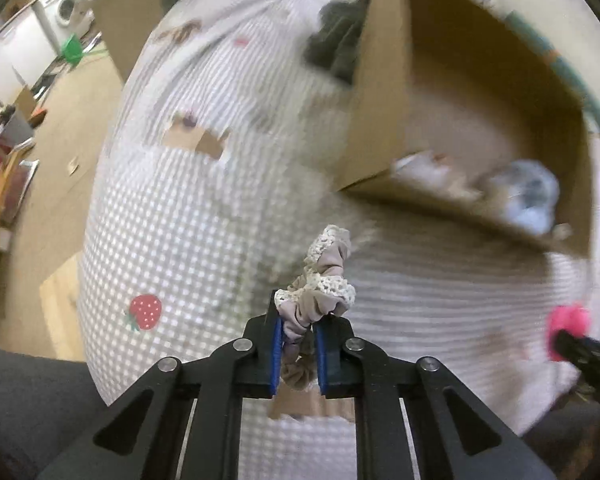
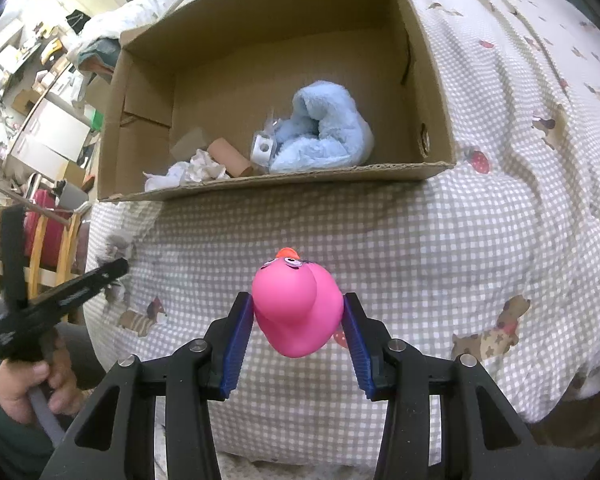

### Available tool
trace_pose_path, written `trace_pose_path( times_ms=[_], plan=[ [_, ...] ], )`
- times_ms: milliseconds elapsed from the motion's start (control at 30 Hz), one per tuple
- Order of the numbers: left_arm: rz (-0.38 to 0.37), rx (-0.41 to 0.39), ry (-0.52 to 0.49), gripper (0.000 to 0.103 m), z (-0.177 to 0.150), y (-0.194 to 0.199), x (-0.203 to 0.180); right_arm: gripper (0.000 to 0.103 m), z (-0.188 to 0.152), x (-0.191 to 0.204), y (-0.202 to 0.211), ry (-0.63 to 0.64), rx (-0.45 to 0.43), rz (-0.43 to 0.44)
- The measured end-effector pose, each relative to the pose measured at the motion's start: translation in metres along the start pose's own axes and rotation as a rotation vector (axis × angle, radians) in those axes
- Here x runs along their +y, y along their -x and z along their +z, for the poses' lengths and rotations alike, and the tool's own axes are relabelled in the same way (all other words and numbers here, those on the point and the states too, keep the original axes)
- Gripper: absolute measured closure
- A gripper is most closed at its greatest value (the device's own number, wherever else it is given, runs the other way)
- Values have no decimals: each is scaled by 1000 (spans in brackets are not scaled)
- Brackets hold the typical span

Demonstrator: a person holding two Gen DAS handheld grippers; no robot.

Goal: Organize soft objects
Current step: 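Carry the pink duck and scrunchie over the box with both grippers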

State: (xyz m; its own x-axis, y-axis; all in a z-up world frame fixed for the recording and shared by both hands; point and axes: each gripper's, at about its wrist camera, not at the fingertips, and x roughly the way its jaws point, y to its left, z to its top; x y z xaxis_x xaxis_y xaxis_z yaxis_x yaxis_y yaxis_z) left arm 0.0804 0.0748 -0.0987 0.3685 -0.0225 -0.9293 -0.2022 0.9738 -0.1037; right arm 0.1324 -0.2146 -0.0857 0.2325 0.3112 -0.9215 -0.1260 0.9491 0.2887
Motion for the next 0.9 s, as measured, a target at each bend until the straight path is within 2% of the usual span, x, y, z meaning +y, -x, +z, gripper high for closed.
trace_pose_path(
  times_ms=[100, 200, 267, 367, 500, 700, 833, 900],
  plan=[
    [-63, -82, -21, 91, 0, 36, -3, 55, -1, -2, 7, -11, -18, 15],
    [-64, -136, -49, 91, 3, 56, -33, 55, -1, -3, 13, -18, -36, 27],
    [-71, -146, -57, 91, 2, 68, -34, 55, -1, -3, 18, -21, -54, 37],
    [-60, -164, -40, 91, 10, 74, -52, 55, -1, -1, 29, -12, -93, 51],
    [-67, -205, -21, 91, 8, 89, -53, 55, -1, -1, 48, 2, -161, 44],
    [-74, -280, -73, 91, 20, 109, -61, 55, 4, 4, 81, 22, -298, 21],
    [-38, -338, -118, 91, 29, 121, -70, 55, 11, 5, 93, 27, -333, 20],
    [-52, -349, -134, 91, 35, 123, -73, 55, 16, 6, 97, 25, -345, 32]
  ],
)
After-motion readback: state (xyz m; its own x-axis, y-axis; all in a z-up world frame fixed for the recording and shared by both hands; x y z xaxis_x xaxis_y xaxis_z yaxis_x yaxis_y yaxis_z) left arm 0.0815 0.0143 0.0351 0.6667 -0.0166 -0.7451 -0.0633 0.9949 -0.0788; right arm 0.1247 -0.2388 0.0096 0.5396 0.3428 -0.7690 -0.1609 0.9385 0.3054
